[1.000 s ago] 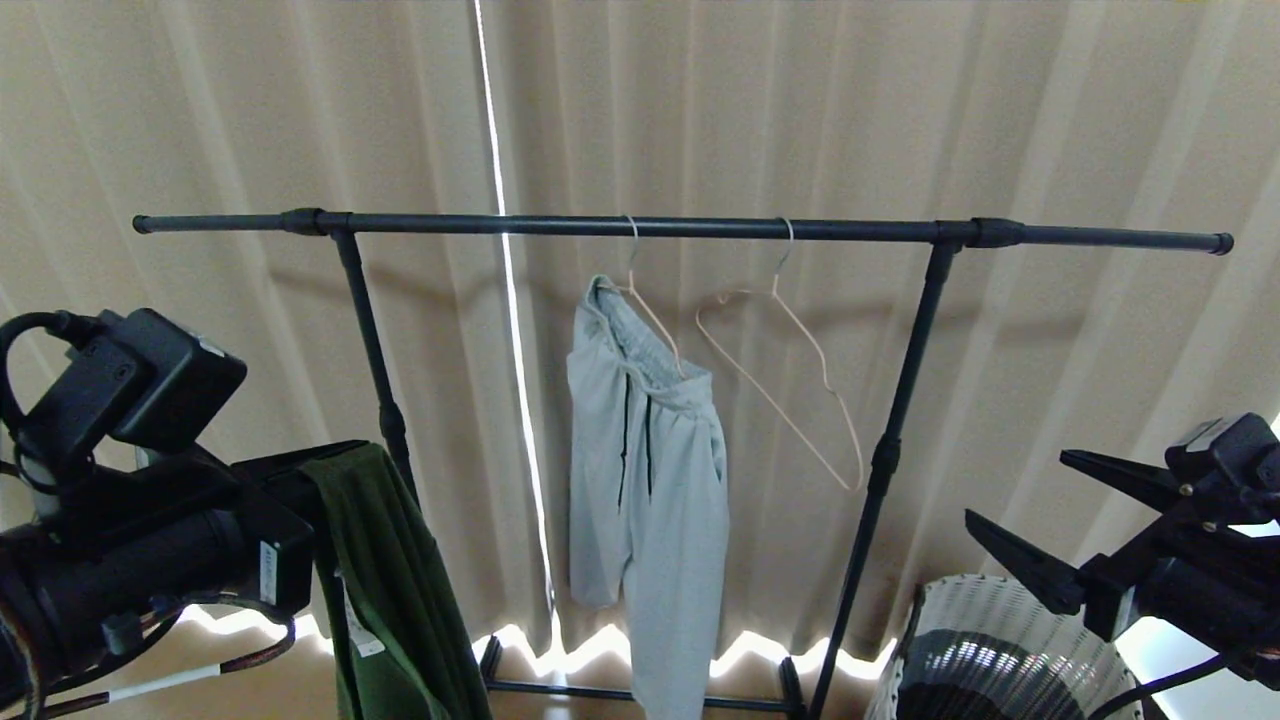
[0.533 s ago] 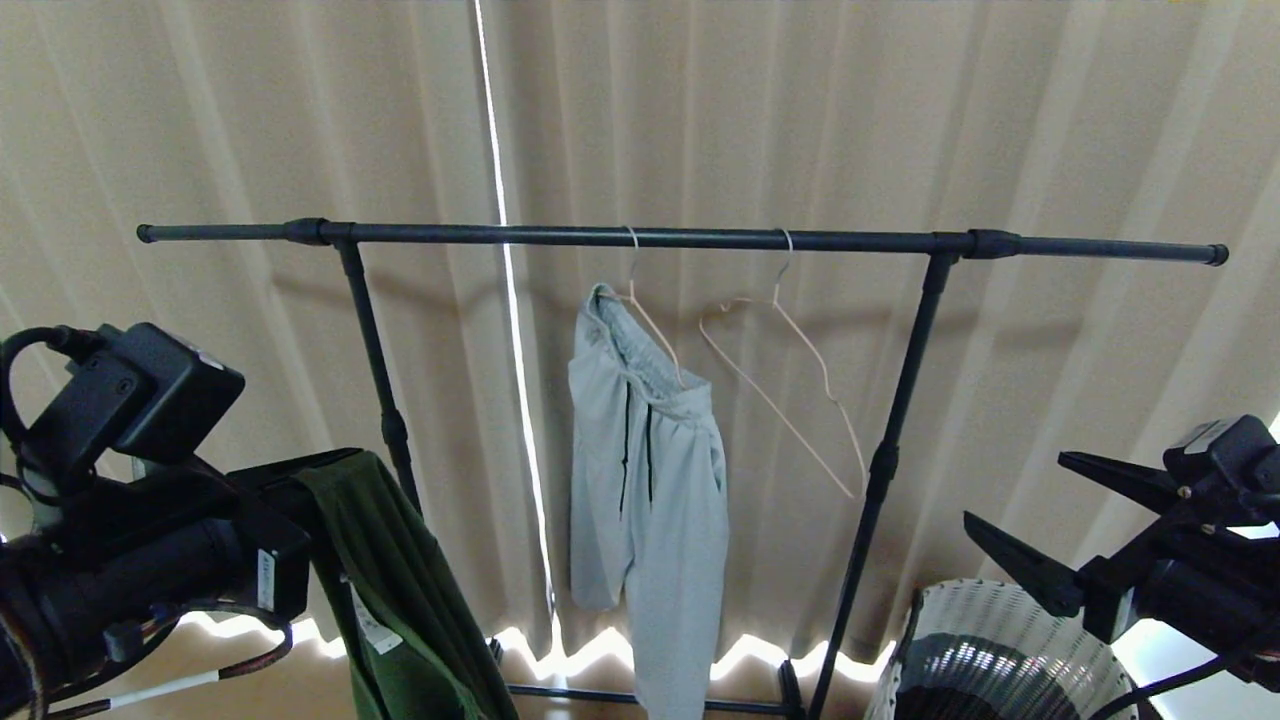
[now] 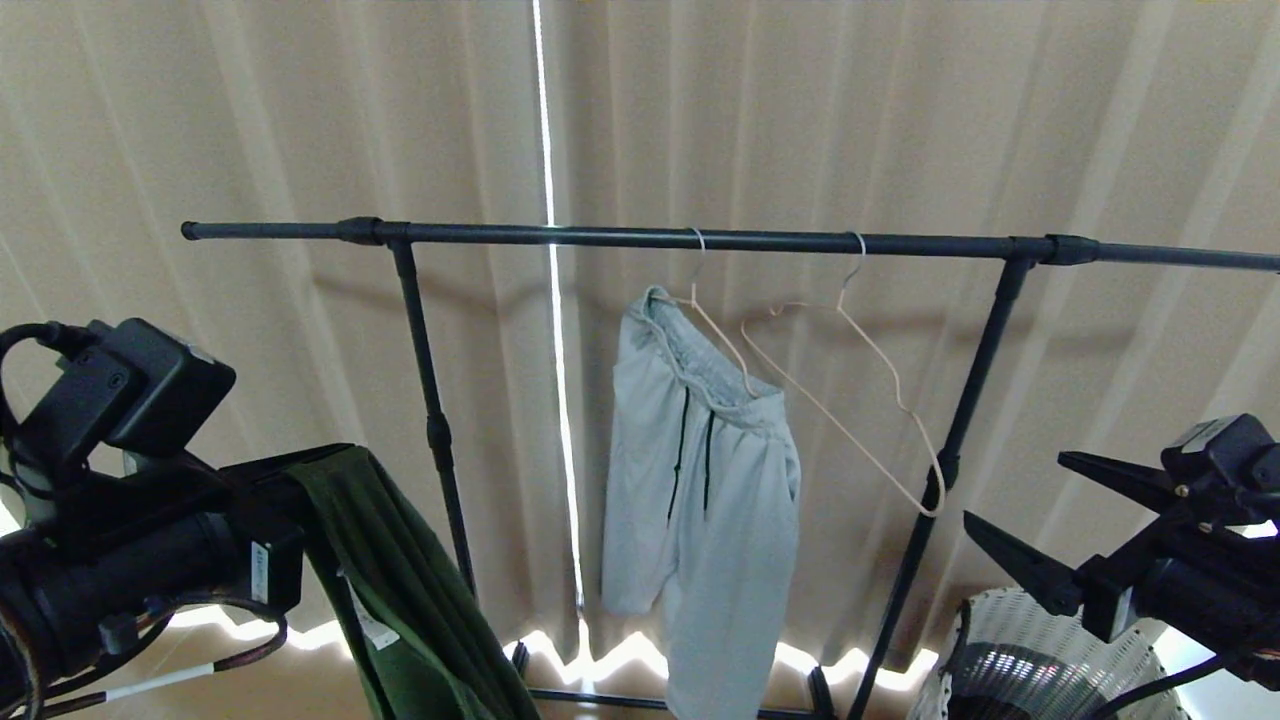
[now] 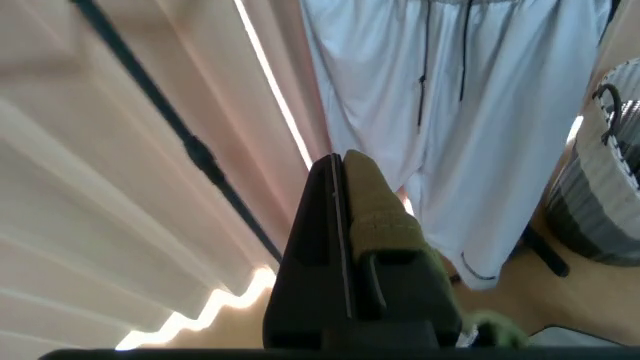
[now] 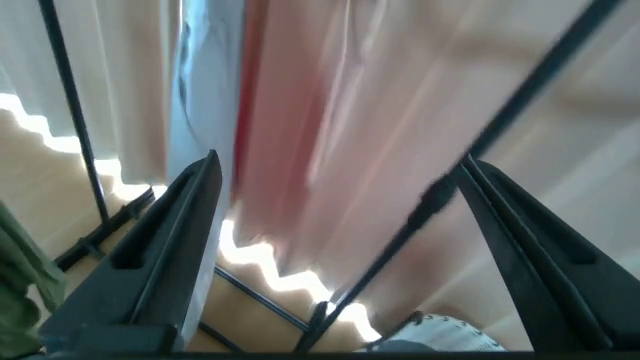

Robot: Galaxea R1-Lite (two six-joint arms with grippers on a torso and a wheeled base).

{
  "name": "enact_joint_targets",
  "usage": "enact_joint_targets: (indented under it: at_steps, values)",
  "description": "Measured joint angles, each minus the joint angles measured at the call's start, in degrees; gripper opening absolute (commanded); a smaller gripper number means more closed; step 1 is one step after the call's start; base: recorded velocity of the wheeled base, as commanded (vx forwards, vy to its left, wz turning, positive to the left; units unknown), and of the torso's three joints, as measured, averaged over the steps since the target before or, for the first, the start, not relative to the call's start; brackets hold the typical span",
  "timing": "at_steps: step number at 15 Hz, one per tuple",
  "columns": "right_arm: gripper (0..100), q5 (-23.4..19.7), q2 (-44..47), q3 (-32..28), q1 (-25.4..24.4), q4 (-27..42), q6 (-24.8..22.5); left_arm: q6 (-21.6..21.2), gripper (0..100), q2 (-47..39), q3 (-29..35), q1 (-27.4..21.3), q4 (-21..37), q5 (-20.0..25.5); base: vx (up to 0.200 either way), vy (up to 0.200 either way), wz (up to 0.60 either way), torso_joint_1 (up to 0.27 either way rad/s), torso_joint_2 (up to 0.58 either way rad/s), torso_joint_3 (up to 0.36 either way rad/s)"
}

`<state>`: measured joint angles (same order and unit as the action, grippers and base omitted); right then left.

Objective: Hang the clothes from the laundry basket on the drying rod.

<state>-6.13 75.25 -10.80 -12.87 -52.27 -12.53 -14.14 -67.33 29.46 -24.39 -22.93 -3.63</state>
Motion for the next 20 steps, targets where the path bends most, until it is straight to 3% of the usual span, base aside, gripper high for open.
enact_joint_targets:
  at_steps: [9,16,20]
  values:
    - [100,0.00,-0.09,-0.28,-0.05,-0.09,-0.02,0.16,0,-0.30,-0.06,-0.20,-0.35,0.05,0.000,0.000,0.00,0.000,0.00,0.000]
    - [100,0.00,-0.23,-0.22,0.00,-0.09,-0.02,0.07,0,-1.35,-0.11,-0.60,-0.33,2.63,0.200,0.000,0.00,0.002,0.00,0.000]
    - [100,0.00,-0.48,-0.17,0.84,-0.15,0.00,-0.02,0,-0.76,-2.77,-0.63,-1.26,4.53,0.000,0.000,0.00,0.000,0.00,0.000]
